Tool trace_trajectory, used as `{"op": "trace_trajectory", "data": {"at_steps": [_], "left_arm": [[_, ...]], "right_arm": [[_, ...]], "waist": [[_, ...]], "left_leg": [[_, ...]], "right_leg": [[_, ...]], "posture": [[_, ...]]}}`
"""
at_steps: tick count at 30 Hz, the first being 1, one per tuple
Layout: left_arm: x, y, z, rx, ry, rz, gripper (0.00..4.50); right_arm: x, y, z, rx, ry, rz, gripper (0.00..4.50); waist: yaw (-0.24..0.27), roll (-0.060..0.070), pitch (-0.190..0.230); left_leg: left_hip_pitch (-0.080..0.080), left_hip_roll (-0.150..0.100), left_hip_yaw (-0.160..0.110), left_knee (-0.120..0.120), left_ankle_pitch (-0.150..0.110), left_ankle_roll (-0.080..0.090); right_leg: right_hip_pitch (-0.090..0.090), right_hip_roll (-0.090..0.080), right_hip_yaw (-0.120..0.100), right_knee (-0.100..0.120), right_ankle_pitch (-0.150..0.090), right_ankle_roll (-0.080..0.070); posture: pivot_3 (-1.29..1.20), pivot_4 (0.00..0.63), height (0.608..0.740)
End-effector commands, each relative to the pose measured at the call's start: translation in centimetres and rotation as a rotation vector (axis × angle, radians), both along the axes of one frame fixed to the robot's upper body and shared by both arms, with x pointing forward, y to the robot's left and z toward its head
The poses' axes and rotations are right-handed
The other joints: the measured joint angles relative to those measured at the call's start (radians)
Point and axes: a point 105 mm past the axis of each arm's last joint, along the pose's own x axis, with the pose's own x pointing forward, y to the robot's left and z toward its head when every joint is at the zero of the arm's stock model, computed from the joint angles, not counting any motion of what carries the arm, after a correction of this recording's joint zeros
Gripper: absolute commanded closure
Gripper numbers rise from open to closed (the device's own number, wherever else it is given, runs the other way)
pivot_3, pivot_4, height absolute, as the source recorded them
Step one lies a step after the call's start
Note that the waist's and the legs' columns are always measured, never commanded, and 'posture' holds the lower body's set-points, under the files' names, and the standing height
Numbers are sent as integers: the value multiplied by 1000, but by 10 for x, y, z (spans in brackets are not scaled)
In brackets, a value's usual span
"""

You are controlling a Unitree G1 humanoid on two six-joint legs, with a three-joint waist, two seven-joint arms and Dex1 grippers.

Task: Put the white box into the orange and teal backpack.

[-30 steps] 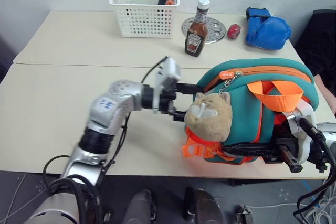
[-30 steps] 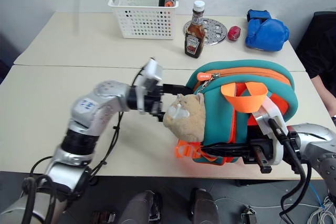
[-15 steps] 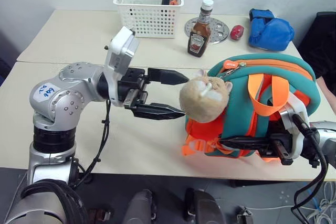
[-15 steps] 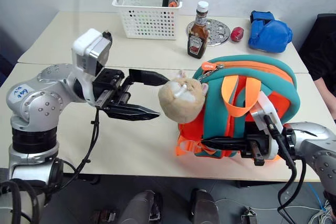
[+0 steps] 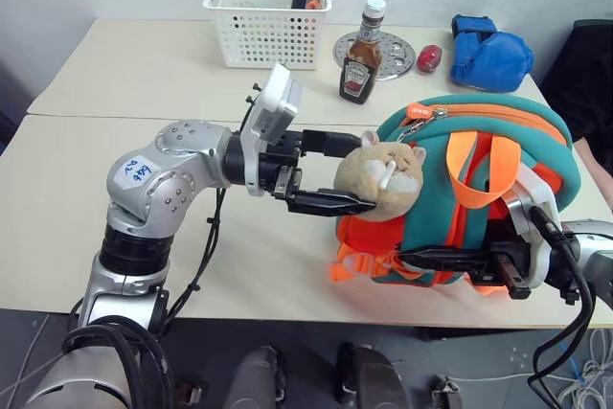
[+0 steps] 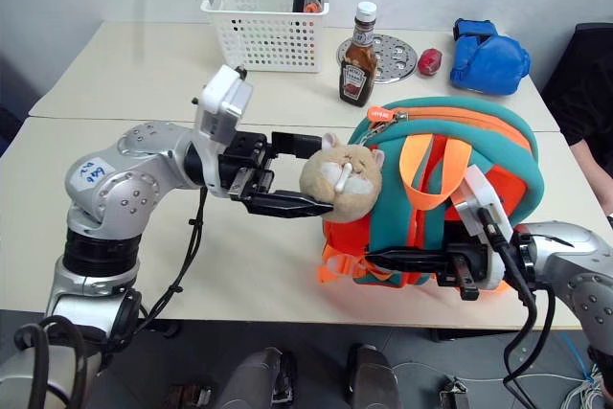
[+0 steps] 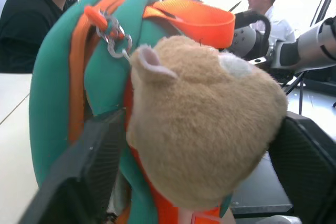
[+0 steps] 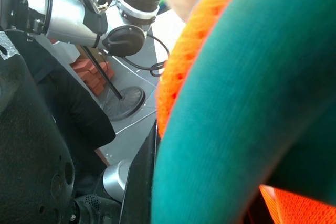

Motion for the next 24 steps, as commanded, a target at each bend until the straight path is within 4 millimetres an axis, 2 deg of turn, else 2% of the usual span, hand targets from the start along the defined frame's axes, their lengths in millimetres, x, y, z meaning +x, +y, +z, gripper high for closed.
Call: {"op": "trace_trajectory", "data": {"at_steps": [1,6,10,13,16,18,20,24], "left_arm": [[4,8,18,-13,-62,13,1510],[13,26,35,12,-106,31,2999],[24,48,45,81,-155,72,3807],[32,61,49,130,-194,106,4039],[43,75,64,136,-235,160,4039],[43,81,68,142,-240,155,4039],[37,84,59,187,-233,112,4039],[23,87,21,290,-186,41,4039]], "right_arm": [[-6,3,4,20,-23,19,4500],[-9,3,2,33,-27,6,4500],[-13,1,5,66,-23,-13,4500],[-18,-2,9,100,-22,-11,4500],[-20,-7,16,146,-22,-37,4500],[-19,-9,18,164,-22,-56,4500],[-18,-10,18,174,-20,-72,4500],[-14,-11,17,187,-27,-102,4500]], "waist": [[0,0,0],[-1,0,0],[-2,0,0],[-1,0,0],[0,0,0],[0,0,0],[-2,0,0],[-11,0,0]], "left_leg": [[0,0,0,0,0,0],[0,0,0,0,0,0],[0,0,0,0,0,0],[0,0,1,0,0,0],[-1,0,1,0,0,0],[-1,0,1,0,0,0],[-1,0,1,0,0,1],[-1,0,3,-1,0,0]], "right_leg": [[0,0,0,0,0,0],[0,0,0,0,0,0],[-1,1,-1,0,0,0],[-1,2,-2,0,0,0],[-1,1,-4,0,0,0],[-2,1,-4,0,0,0],[-2,1,-4,1,0,0],[-3,1,-3,5,0,0]], "posture": [[0,150,740],[0,150,740],[0,150,740],[0,150,740],[0,150,740],[0,150,740],[0,150,740],[0,150,740]]}}
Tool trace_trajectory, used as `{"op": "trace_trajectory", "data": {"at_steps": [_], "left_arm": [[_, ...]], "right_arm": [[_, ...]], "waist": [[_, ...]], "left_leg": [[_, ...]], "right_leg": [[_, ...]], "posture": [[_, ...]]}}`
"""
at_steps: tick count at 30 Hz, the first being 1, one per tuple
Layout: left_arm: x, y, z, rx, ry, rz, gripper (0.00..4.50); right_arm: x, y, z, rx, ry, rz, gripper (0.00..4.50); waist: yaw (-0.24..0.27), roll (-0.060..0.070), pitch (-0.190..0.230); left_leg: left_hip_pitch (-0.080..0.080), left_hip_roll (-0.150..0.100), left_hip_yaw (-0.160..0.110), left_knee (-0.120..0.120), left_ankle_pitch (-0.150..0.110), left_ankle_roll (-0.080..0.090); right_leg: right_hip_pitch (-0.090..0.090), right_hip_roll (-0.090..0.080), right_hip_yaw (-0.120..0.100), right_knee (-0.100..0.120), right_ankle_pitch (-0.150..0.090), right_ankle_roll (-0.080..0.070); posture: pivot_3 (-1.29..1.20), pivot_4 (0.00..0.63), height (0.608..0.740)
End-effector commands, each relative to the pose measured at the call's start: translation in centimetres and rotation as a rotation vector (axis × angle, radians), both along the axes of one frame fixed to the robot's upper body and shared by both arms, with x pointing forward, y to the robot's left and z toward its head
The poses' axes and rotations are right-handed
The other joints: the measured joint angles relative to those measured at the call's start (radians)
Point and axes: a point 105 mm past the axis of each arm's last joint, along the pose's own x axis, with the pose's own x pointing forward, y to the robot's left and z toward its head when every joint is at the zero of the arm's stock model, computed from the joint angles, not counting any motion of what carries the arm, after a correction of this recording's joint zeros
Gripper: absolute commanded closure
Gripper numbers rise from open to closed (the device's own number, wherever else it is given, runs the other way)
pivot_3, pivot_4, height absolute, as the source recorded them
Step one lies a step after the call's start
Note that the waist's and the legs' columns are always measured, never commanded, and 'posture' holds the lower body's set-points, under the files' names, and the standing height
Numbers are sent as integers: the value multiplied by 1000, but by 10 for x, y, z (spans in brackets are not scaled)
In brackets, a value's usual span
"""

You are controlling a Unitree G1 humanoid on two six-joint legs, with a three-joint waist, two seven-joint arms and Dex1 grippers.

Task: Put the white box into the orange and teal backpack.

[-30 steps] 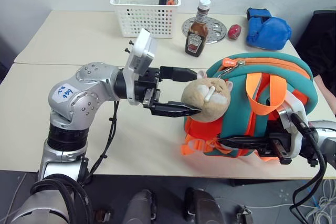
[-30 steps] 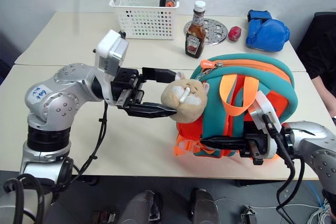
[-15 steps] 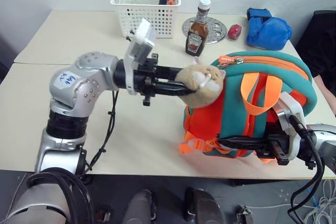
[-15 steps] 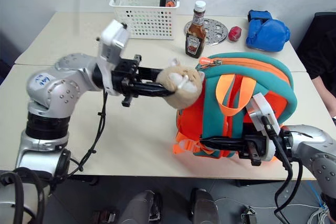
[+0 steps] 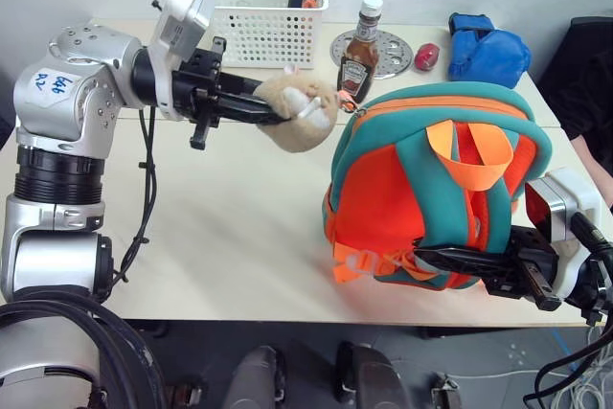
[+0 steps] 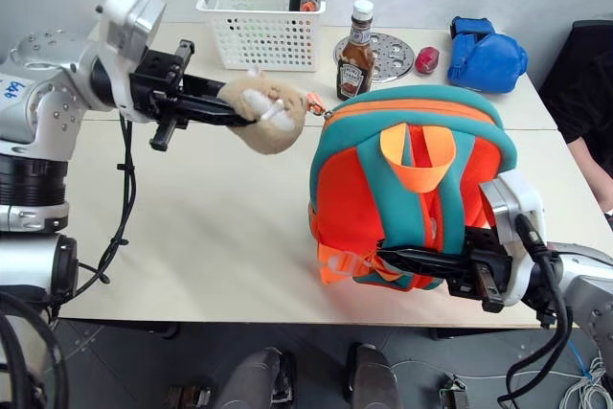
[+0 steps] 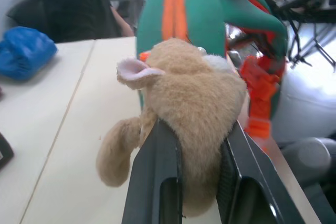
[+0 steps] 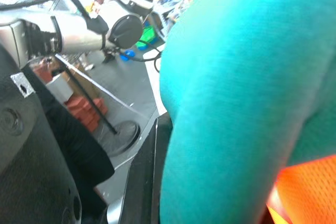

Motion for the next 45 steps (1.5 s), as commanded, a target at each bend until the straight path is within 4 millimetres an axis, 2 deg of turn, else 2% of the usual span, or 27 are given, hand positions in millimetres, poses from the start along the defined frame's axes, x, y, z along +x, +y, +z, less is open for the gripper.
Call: {"op": "trace_trajectory", "data": {"at_steps": [1,6,9,12,18,20,25,29,31,33,37,40,45], "left_arm": [[-14,5,-29,97,11,-29,4039],[-24,5,-81,228,22,-18,4039],[-26,6,-96,250,26,-5,4039],[-26,9,-99,269,22,2,4039],[-21,11,-77,194,48,17,4039],[-26,12,-78,211,71,-10,4039],[-43,22,-110,388,84,-79,4039],[-40,33,-138,547,14,-83,4039],[-30,27,-146,537,-32,-47,4039],[-15,13,-145,459,-71,12,4039],[7,-5,-134,349,-94,84,4039],[18,-10,-129,314,-101,111,4039],[17,-6,-126,292,-63,104,4039]], "right_arm": [[1,-1,9,37,-47,-17,4500],[10,-3,12,60,-66,-68,4500],[17,-5,12,71,-80,-105,4500],[21,-6,13,88,-77,-121,4500],[30,-8,10,101,-80,-158,4500],[32,-9,10,115,-82,-169,4500],[34,-10,13,157,-83,-183,4500],[26,-8,11,152,-73,-144,4500],[13,0,3,100,-49,-66,4500],[-4,11,-4,37,-41,30,4500],[-19,26,-14,-73,-77,118,4500],[-12,28,-15,-83,-106,89,4500],[6,23,-26,-135,-107,-14,4500]], "waist": [[-2,0,0],[3,0,0],[6,0,0],[7,0,0],[8,0,0],[7,0,0],[1,0,0],[2,0,0],[6,0,0],[14,2,-1],[12,1,-2],[11,0,-2],[8,0,-2]], "left_leg": [[0,0,0,0,0,0],[0,0,-1,1,0,0],[0,0,-1,1,0,0],[0,1,-1,1,0,0],[0,0,-1,1,0,0],[0,0,-1,1,0,0],[0,0,0,0,0,0],[0,0,0,0,0,0],[0,1,0,0,-1,0],[0,1,0,0,-1,1],[-1,0,-1,1,-3,3],[-1,0,-1,2,-3,4],[-1,0,0,2,-3,3]], "right_leg": [[0,0,0,0,0,0],[0,-1,5,0,0,0],[0,-3,5,-3,0,0],[0,-3,5,-4,0,0],[0,-2,5,-4,0,0],[0,-2,5,-4,0,0],[0,-1,5,0,0,0],[0,-2,5,-3,0,-1],[0,-2,5,-4,0,-1],[0,-3,5,-5,0,-1],[0,-3,5,-5,0,0],[0,-3,4,-5,1,1],[0,-2,3,-1,1,1]], "posture": [[0,150,740],[0,150,740],[0,150,740],[0,150,740],[0,150,740],[0,150,740],[0,150,740],[0,150,740],[0,150,740],[0,150,740],[0,150,740],[0,150,740],[0,150,740]]}}
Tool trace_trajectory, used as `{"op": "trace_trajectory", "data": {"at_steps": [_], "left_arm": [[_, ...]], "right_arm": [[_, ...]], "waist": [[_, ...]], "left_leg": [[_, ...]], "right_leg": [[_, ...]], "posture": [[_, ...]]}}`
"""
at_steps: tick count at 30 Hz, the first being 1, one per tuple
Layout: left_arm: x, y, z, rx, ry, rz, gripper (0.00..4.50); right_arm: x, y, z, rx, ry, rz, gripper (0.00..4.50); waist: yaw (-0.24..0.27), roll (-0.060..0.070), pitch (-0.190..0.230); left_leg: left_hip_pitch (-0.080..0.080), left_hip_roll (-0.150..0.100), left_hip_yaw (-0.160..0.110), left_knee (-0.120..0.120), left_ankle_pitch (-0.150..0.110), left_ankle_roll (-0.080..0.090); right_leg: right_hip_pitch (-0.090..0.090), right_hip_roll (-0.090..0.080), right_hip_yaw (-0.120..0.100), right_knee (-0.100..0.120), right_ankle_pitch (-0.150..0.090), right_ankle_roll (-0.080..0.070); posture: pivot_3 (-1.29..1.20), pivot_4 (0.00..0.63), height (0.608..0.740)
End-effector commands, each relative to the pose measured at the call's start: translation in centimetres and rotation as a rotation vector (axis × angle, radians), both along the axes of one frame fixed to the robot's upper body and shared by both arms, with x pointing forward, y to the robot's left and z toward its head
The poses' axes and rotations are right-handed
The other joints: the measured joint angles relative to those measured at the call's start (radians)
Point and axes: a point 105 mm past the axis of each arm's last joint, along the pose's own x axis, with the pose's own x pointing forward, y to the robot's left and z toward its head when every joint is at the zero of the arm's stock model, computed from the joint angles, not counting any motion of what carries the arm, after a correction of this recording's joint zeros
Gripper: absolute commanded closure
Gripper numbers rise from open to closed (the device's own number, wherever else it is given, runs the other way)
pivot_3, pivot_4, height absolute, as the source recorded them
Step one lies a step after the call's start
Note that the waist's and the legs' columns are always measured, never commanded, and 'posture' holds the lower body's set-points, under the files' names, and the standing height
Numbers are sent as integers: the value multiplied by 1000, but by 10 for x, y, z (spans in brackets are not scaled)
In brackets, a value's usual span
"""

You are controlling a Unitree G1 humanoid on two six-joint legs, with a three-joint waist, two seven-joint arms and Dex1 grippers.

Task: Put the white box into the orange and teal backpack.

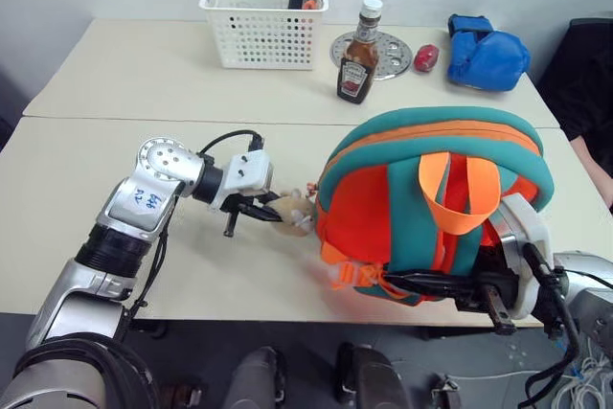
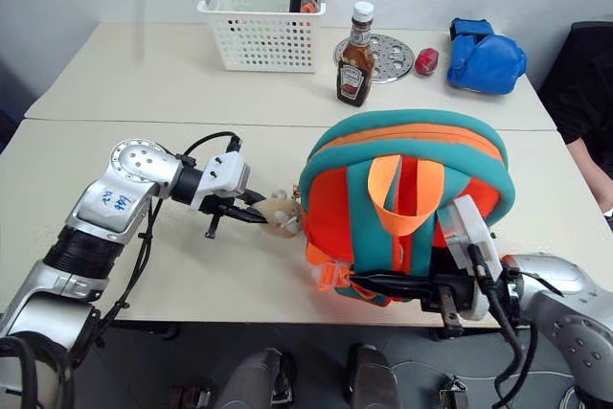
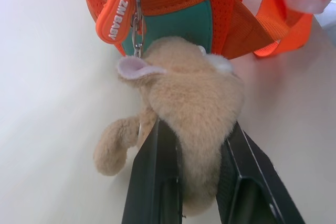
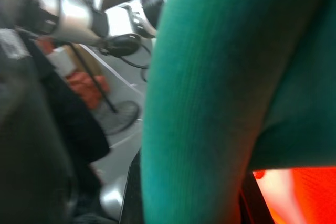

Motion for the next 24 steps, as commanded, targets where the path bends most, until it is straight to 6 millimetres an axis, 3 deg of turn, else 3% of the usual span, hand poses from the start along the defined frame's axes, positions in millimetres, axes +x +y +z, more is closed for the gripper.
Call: {"op": "trace_trajectory", "data": {"at_steps": [1,3,8,13,16,20,24], "left_arm": [[-3,10,9,-19,18,12,4046],[-6,14,9,-19,39,14,4049],[-20,42,13,-39,127,69,2492],[-33,75,24,-89,180,167,857],[-45,98,38,-158,228,240,21],[-58,126,61,-242,246,332,21],[-61,134,85,-350,212,385,21]], "right_arm": [[9,-4,-5,-19,-8,-63,4168],[11,-6,-5,-21,4,-83,3563],[3,-31,-1,-67,3,-177,1905],[-11,-75,0,-108,44,-340,178],[-23,-113,10,-111,66,-463,0],[-36,-156,32,-135,43,-585,0],[-35,-180,55,-104,1,-649,0]], "waist": [[2,0,0],[2,0,0],[1,0,0],[3,0,0],[3,0,0],[2,0,0],[2,0,0]], "left_leg": [[0,0,0,0,0,0],[0,-1,0,0,0,0],[0,0,0,0,0,0],[0,0,-1,0,0,0],[1,0,-2,0,-1,0],[1,1,-2,0,-2,0],[4,1,-2,-1,-4,-2]], "right_leg": [[0,0,0,0,0,0],[0,0,-1,0,0,0],[0,-1,0,0,0,0],[1,-1,1,-2,0,0],[2,-2,1,-5,0,0],[2,-3,2,-7,0,0],[4,-4,3,-6,0,-1]], "posture": [[0,150,740],[0,150,740],[0,150,740],[0,150,740],[0,150,740],[0,150,740],[0,150,740]]}}
